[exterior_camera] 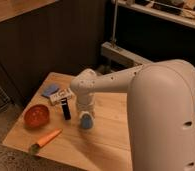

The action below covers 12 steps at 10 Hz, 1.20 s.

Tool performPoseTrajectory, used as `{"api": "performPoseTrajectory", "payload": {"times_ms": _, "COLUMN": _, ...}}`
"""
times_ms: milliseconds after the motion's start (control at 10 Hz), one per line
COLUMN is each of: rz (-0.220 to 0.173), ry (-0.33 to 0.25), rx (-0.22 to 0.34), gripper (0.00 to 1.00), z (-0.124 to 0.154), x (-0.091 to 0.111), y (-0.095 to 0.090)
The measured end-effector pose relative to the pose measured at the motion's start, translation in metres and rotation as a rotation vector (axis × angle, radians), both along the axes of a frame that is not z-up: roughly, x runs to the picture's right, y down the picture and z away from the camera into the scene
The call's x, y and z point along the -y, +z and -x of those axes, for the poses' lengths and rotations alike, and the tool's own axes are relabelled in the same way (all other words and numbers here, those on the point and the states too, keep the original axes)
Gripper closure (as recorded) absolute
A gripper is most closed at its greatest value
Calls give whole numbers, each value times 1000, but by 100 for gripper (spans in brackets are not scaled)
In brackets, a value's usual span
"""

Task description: Place the ceramic cup over the eraser

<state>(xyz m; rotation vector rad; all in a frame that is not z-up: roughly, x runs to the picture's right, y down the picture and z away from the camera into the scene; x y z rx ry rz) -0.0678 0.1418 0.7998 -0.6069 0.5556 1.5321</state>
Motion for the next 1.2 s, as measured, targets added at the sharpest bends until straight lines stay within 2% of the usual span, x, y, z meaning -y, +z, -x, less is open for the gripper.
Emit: {"api": "performPoseTrajectory", "payload": {"times_ms": 1200, "rz": 26, "ry": -18, "rx": -38, "gripper": 35, "z": -4, "x": -13, "y": 2}}
